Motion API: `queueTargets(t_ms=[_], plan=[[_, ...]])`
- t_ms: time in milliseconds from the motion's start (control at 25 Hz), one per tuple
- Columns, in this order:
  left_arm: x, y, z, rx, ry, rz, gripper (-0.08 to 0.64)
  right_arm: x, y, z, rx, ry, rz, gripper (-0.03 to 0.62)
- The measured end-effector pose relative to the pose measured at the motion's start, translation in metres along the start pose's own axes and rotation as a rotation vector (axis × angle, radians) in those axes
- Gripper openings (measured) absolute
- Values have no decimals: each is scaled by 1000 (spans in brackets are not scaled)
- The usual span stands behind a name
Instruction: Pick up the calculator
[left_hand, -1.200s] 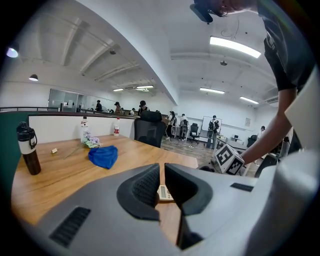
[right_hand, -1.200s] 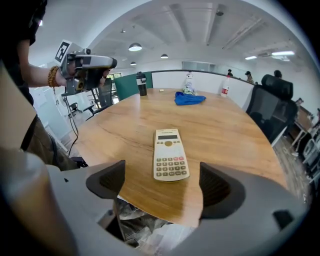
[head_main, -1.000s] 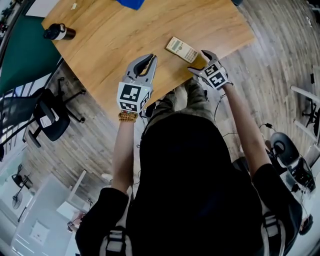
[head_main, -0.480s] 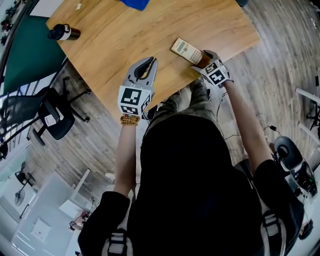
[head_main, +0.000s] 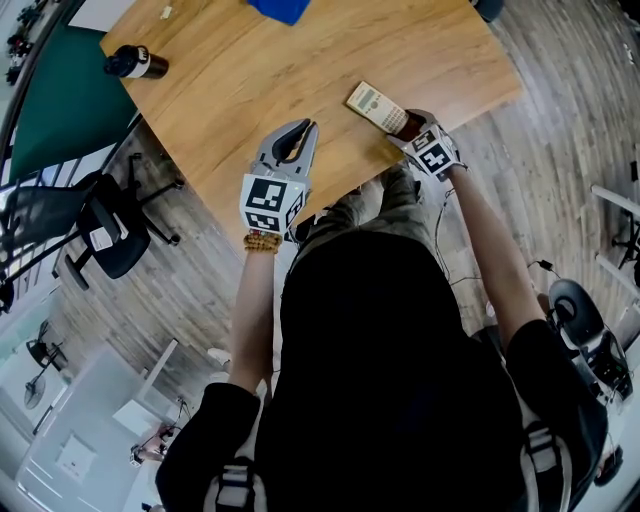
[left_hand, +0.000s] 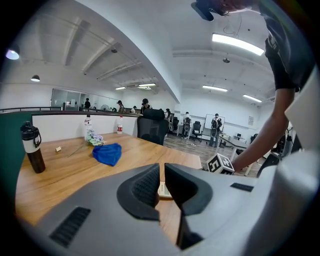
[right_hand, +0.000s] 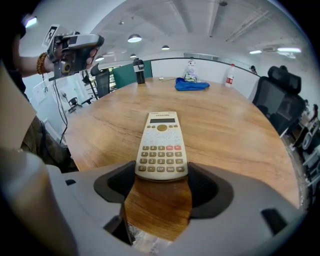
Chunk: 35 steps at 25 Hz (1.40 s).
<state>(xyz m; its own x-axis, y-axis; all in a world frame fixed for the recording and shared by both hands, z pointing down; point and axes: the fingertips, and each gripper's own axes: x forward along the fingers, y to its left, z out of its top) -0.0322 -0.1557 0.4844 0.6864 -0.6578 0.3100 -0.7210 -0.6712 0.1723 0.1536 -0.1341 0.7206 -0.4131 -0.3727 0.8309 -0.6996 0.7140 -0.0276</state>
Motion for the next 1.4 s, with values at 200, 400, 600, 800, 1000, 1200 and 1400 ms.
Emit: queueTargets(t_ms=[200,400,600,800,1000,1200,1400], plan=[[8,2,-9,-8,10,-9,49,-3,9,0,-39,-6,-23,341],[20,-4,-48,115,133,-50,49,-9,45,-12,-113,-5,77,339],[17,-27,-118,516,323,-255,140,-17,67,-25,-257,39,179,339],[9,-26,-182,659,508,-411,216,-23,82,-21,-316,38,234,339],[9,-29,-223,771,650,-565,299,-18,94,-19,-395,61,276,339],[15,-40,-235,761,701,-633,336,-15,105,-11,-448,66,304,339],[20,-38,-245,765,750,-641,346,-11,108,-10,-472,81,320,339]])
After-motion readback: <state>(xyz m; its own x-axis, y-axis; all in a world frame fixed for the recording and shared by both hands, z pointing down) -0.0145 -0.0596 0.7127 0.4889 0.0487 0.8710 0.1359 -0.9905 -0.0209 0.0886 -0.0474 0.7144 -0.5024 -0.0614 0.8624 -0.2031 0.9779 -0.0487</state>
